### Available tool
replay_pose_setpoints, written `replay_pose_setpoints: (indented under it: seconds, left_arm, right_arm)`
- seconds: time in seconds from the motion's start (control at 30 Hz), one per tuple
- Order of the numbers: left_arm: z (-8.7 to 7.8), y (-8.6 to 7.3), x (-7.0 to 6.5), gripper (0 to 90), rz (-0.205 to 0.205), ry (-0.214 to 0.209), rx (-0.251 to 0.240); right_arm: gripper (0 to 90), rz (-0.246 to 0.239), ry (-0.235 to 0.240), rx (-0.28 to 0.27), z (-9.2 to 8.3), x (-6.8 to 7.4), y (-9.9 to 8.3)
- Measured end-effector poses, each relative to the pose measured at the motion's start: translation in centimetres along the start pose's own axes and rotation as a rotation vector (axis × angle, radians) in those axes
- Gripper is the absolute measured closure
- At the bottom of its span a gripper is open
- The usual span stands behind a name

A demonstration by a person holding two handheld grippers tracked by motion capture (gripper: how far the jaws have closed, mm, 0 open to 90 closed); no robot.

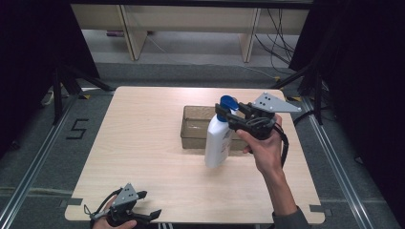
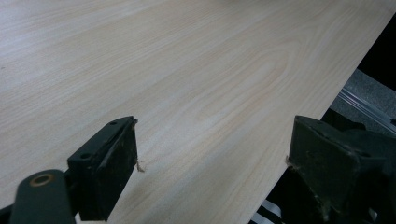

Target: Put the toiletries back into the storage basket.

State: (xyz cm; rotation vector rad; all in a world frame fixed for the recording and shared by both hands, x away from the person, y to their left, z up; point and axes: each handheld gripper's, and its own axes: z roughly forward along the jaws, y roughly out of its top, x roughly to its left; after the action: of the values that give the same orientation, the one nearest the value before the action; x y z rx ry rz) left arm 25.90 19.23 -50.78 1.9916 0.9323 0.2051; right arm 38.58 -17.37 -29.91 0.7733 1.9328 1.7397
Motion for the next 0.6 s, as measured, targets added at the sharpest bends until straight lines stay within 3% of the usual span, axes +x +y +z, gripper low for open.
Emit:
replay_pose_setpoints:
  seconds: [0.53,0.57,0.6]
  left_arm:
    - [0.0,0.0,0.1,15.1,0.008,0.000,0.010]
    - [0.0,0.0,0.1,15.1,0.007,0.000,0.003]
    - [0.0,0.0,0.1,15.1,0.006,0.001,0.005]
  right_arm:
    - [61.9,0.016,-0.036,0.001,-1.2,-1.7,1.2]
    - [61.9,0.001,-0.042,-0.005,-1.2,-1.9,1.3]
    - [61.9,0.025,-0.042,0.000,-1.3,-1.8,1.3]
